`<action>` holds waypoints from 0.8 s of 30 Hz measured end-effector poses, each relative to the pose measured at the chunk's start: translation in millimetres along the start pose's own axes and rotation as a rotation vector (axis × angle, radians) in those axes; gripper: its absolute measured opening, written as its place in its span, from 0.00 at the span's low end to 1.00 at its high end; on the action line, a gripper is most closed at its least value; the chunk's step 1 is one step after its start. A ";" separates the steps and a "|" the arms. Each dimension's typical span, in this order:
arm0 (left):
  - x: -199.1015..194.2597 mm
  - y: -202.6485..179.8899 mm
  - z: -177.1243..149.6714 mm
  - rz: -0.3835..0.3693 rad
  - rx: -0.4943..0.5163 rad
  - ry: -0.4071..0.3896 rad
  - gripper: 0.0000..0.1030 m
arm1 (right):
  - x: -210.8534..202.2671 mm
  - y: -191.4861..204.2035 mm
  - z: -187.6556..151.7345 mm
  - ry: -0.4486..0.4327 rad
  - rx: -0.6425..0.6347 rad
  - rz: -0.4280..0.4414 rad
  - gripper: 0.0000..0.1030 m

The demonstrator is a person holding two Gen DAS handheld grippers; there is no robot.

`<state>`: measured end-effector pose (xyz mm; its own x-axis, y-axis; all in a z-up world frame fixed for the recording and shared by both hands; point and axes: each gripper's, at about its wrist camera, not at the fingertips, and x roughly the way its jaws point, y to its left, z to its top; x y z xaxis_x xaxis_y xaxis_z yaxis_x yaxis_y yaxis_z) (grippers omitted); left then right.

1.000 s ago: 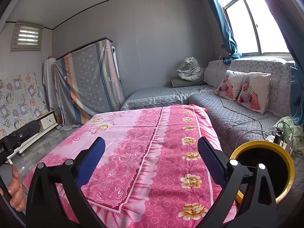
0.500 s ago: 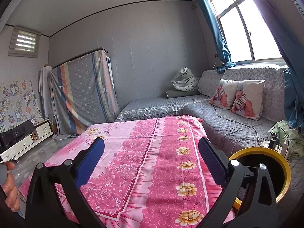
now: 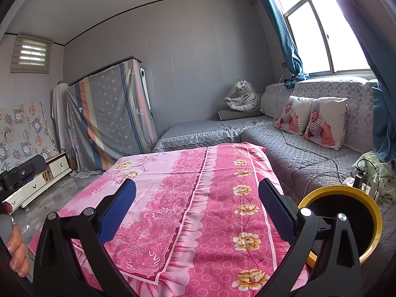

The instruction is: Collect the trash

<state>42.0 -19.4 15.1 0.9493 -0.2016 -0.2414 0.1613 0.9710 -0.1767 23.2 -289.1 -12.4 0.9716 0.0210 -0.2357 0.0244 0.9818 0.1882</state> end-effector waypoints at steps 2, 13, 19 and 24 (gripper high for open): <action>0.8 0.4 0.0 -0.002 -0.002 0.003 0.92 | 1.5 -0.3 -1.0 0.005 0.002 0.000 0.92; 4.0 2.3 -1.9 -0.003 -0.002 0.013 0.92 | 7.7 -2.5 -6.4 0.024 0.010 -0.002 0.92; 6.0 1.2 -2.9 -0.002 0.005 0.017 0.92 | 10.5 -4.2 -8.1 0.034 0.014 -0.003 0.92; 8.5 2.4 -3.9 0.000 0.004 0.024 0.92 | 11.9 -5.3 -9.0 0.037 0.016 -0.005 0.92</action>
<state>49.4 -19.4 8.9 0.9425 -0.2050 -0.2639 0.1629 0.9714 -0.1729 32.5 -292.4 -24.8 0.9620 0.0230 -0.2719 0.0338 0.9787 0.2024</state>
